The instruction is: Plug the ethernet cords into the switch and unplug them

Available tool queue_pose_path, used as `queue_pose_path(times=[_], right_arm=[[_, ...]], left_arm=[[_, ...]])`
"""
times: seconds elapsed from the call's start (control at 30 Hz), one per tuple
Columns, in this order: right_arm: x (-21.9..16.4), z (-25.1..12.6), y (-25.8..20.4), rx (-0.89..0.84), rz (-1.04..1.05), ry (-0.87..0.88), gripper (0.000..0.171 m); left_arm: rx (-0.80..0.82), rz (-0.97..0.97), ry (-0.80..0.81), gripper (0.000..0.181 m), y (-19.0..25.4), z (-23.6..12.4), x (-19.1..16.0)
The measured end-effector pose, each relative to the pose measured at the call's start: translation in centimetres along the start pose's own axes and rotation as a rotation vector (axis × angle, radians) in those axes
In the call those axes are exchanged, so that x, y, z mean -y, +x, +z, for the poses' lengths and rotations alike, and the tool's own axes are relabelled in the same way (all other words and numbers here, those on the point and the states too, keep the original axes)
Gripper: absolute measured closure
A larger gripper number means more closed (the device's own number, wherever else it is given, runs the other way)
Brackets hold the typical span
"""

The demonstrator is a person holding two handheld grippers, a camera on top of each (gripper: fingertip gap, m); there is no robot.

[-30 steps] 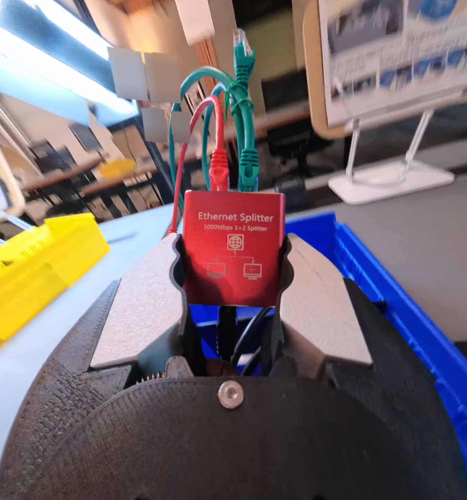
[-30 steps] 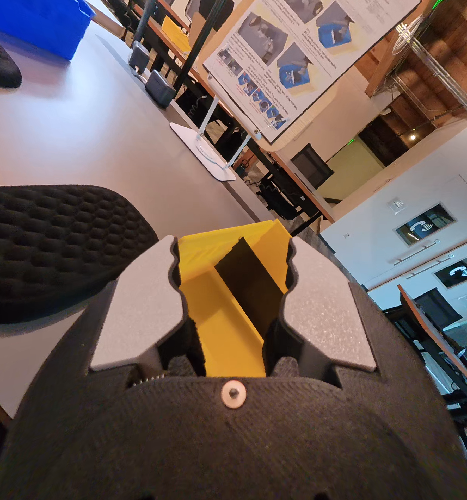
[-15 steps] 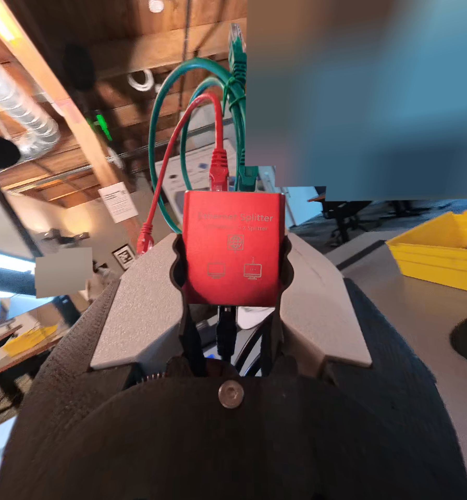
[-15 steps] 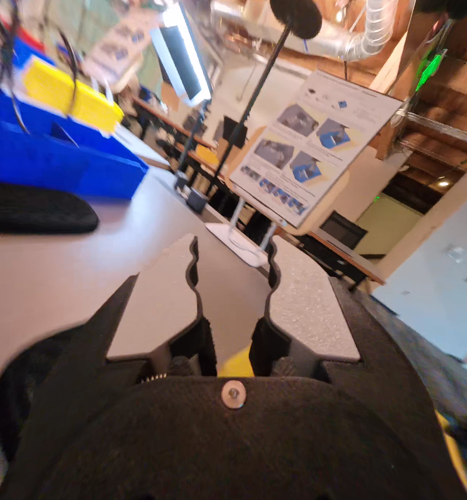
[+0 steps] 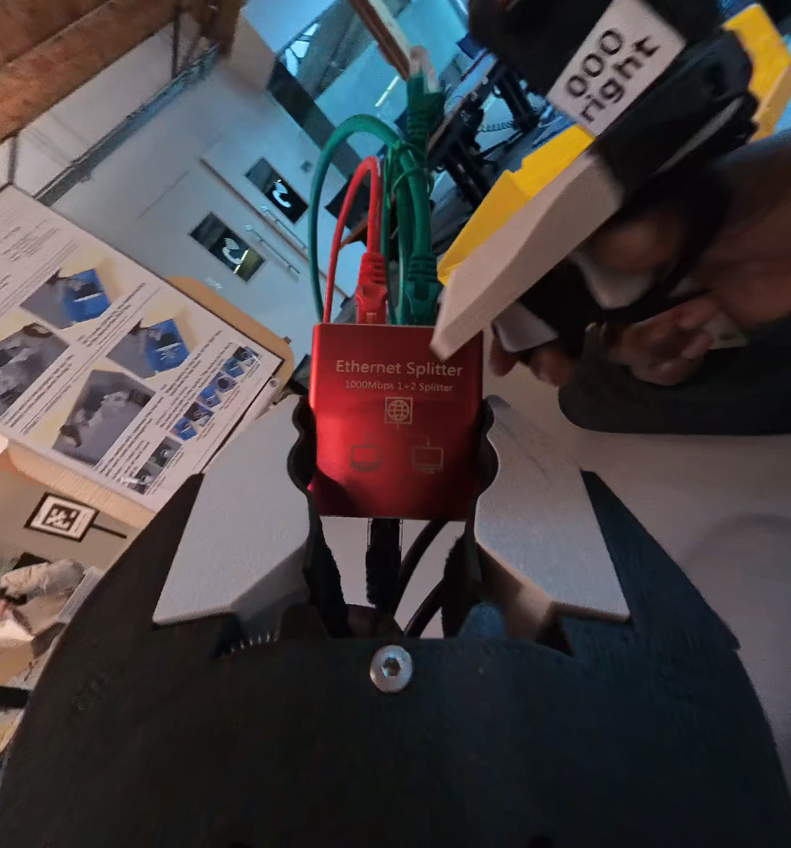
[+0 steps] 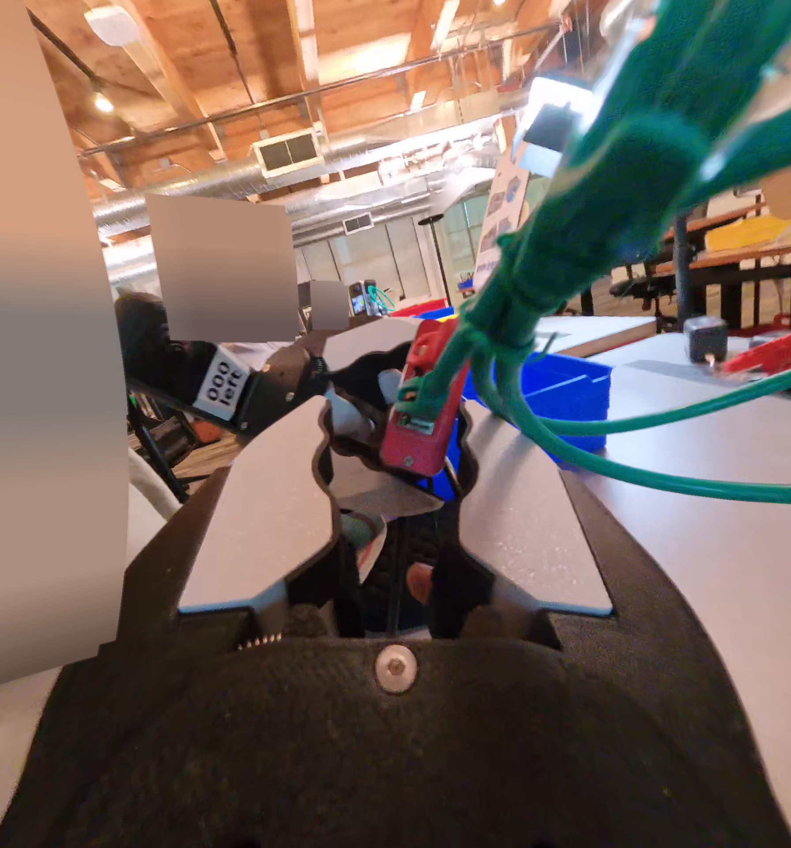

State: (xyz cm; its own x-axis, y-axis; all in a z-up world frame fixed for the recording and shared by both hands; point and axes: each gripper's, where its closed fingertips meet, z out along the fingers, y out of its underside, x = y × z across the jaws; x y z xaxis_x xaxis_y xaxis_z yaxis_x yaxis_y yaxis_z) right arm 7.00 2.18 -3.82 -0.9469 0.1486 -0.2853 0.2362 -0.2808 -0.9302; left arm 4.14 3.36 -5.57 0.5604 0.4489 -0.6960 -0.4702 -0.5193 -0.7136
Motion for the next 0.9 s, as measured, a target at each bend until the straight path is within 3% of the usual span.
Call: queue_pose_path(times=[0.07,0.13,0.2,0.27,0.33,0.37,0.43,0.53,0.63,0.77,0.9], right_arm=[[-0.7,0.2,0.9,-0.034,-0.001,-0.015,0.14],[-0.8,0.1,1.3,-0.033,0.006,0.025,0.141],[0.0,-0.4,2.1,-0.05,0.033,0.124,0.143],[1.1,-1.6,3.1,-0.087,0.045,0.23,0.143],[2.5,-2.9,3.8,-0.12,0.039,0.339,0.144],[3.3,-3.5,4.0,-0.128,0.037,0.391,0.144],[4.5,-4.4,4.2,-0.144,0.03,0.48,0.144],[5.6,-4.5,3.7,-0.114,0.033,0.55,0.144],[5.4,-3.4,2.5,-0.03,0.095,0.545,0.144],[3.0,-1.1,1.5,0.045,0.178,0.421,0.144],[0.5,0.5,1.6,0.065,0.247,0.29,0.145]], left_arm=[[-0.034,0.027,-0.002,0.112,0.6,0.1,0.0],[-0.035,0.041,-0.027,0.111,0.6,0.3,-0.4],[0.047,-0.014,-0.006,0.097,-0.6,0.2,0.0],[0.138,-0.105,0.079,0.087,-2.3,-0.9,1.3],[0.196,-0.281,0.229,0.094,-3.6,-2.7,3.0],[0.162,-0.416,0.312,0.1,-3.5,-3.4,3.8],[-0.066,-0.726,0.448,0.114,-1.5,-4.1,5.6],[-0.36,-1.074,0.49,0.113,1.7,-3.2,6.3],[-0.31,-1.164,0.438,0.109,2.1,-0.7,4.0],[-0.282,-1.327,0.515,0.111,0.6,-0.2,2.9],[-0.32,-1.413,0.601,0.128,0.0,-0.9,1.6]])
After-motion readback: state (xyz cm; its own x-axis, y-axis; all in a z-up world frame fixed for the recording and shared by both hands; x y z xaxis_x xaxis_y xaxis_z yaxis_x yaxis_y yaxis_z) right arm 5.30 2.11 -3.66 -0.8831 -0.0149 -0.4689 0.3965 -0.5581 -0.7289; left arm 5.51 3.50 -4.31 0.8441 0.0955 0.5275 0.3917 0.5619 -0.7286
